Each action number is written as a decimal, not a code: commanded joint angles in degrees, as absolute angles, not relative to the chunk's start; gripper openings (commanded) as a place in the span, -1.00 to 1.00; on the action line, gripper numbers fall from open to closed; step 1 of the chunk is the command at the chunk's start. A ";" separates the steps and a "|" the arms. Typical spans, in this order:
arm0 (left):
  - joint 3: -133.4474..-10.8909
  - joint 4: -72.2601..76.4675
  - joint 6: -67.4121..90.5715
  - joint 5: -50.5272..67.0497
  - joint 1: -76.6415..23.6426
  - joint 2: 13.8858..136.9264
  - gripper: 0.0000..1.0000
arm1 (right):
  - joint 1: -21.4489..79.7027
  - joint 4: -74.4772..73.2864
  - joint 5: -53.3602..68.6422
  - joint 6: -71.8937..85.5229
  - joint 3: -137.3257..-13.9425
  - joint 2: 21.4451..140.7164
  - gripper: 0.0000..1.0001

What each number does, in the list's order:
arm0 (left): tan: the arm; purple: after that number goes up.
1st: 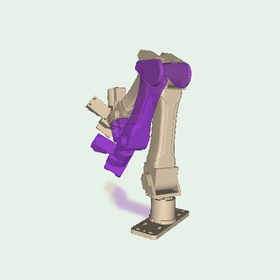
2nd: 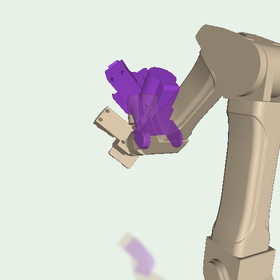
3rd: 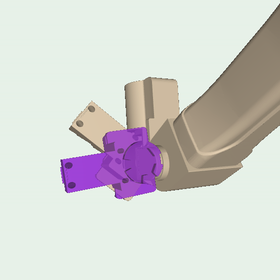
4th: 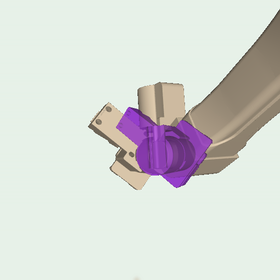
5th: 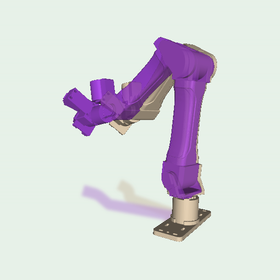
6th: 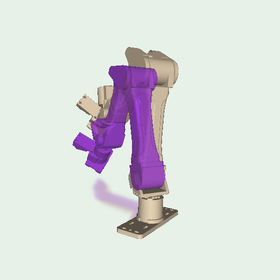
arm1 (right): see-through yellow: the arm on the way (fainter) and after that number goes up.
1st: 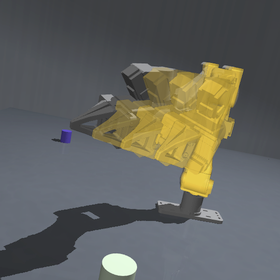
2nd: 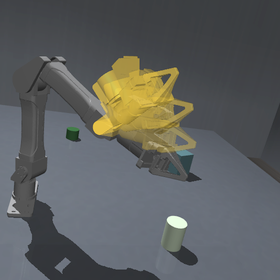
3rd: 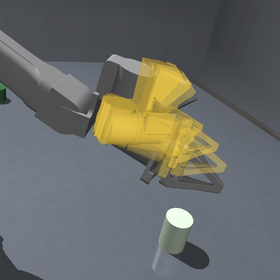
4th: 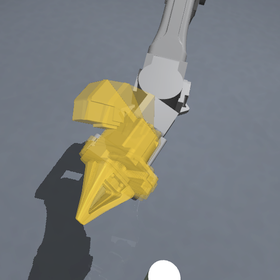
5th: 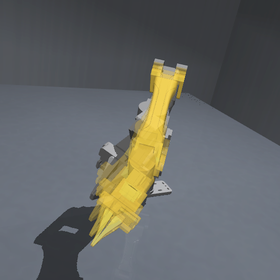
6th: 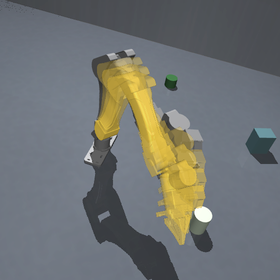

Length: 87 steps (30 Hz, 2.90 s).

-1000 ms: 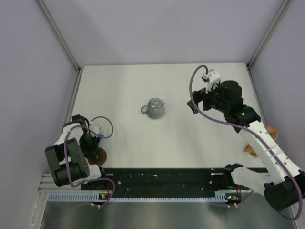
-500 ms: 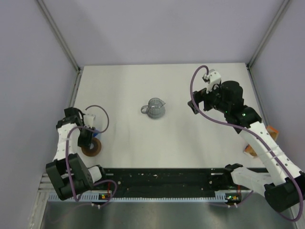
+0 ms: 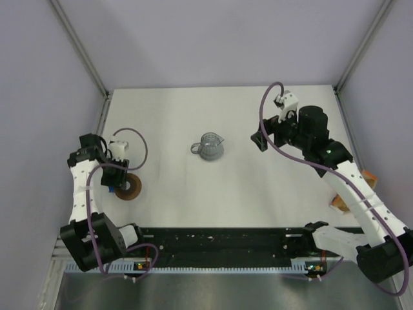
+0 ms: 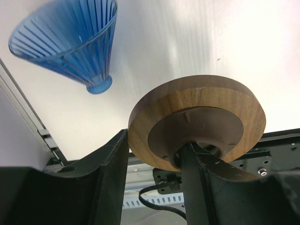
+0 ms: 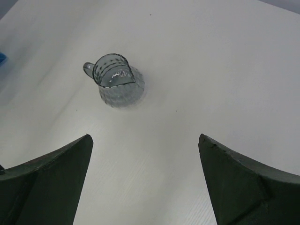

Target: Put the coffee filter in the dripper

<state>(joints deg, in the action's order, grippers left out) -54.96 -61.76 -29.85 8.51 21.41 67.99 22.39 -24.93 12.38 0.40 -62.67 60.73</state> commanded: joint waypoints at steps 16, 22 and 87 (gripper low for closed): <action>-75.85 -57.13 -14.59 16.52 0.53 67.85 -1.00 | 46.31 1.91 32.95 26.35 -79.45 92.62 0.64; -76.64 -54.15 -13.71 15.47 -2.02 66.89 -1.00 | 49.13 7.91 36.91 33.83 -85.16 101.15 0.50; -85.87 -47.73 16.08 60.46 -3.43 72.95 0.03 | 71.01 62.32 -20.83 -101.60 -51.50 87.27 -1.00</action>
<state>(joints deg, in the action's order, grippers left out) -87.46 -53.93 12.36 56.14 -3.25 72.75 68.62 57.54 -24.51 -100.60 -49.10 86.94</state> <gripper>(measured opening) 0.516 0.099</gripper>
